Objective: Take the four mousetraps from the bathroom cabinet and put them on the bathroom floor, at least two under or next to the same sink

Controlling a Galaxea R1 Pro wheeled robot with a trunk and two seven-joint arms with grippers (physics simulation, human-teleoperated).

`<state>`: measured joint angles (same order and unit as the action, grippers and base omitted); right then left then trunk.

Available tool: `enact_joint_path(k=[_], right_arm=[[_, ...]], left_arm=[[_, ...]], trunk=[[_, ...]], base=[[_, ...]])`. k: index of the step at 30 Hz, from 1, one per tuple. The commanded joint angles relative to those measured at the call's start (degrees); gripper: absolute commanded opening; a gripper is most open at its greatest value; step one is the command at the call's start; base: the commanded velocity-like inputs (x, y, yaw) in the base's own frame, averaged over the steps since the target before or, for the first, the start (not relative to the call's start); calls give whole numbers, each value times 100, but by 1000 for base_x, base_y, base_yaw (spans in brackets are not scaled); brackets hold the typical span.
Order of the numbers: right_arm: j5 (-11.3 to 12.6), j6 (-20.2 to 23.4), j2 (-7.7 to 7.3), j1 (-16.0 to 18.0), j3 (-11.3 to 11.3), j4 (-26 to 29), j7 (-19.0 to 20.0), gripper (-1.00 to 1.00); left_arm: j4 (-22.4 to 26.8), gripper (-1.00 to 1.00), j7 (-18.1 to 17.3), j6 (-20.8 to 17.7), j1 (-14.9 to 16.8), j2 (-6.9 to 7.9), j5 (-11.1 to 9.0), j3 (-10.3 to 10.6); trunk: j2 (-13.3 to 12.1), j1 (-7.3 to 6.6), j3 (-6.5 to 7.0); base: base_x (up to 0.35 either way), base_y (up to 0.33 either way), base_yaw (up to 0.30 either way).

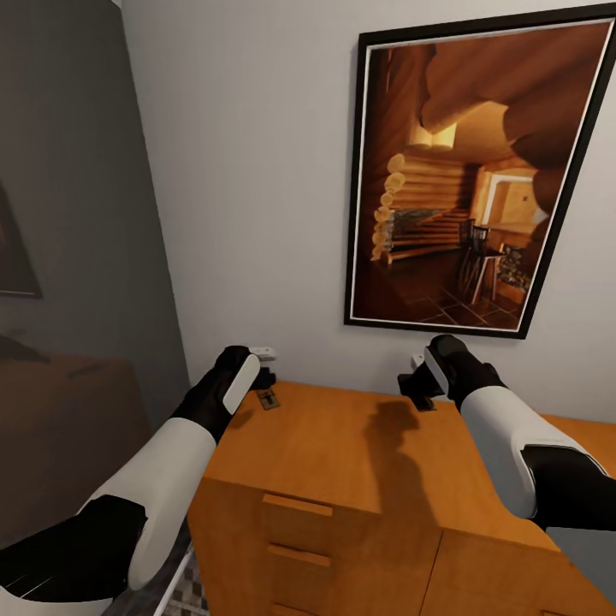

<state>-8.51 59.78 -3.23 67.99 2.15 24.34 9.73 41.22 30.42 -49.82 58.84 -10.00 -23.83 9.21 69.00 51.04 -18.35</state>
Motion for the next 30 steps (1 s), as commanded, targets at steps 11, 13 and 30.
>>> enact_joint_path(k=[11,13,30], right_arm=[[-9,22,-699,3,27,-456,178,-100],[-12,22,-732,3,22,-486,355,-100],[-14,22,-381,3,-2354,1292,2955,-100]], left_arm=[[1,100,41,11,5,0,-99,17],[0,100,38,41,5,0,-106,15],[-17,100,43,95,5,0,-105,14]], trunk=[[5,1,-8],[5,1,-8],[5,1,-8]], base=[[4,-2,0],[0,0,0],[0,0,0]])
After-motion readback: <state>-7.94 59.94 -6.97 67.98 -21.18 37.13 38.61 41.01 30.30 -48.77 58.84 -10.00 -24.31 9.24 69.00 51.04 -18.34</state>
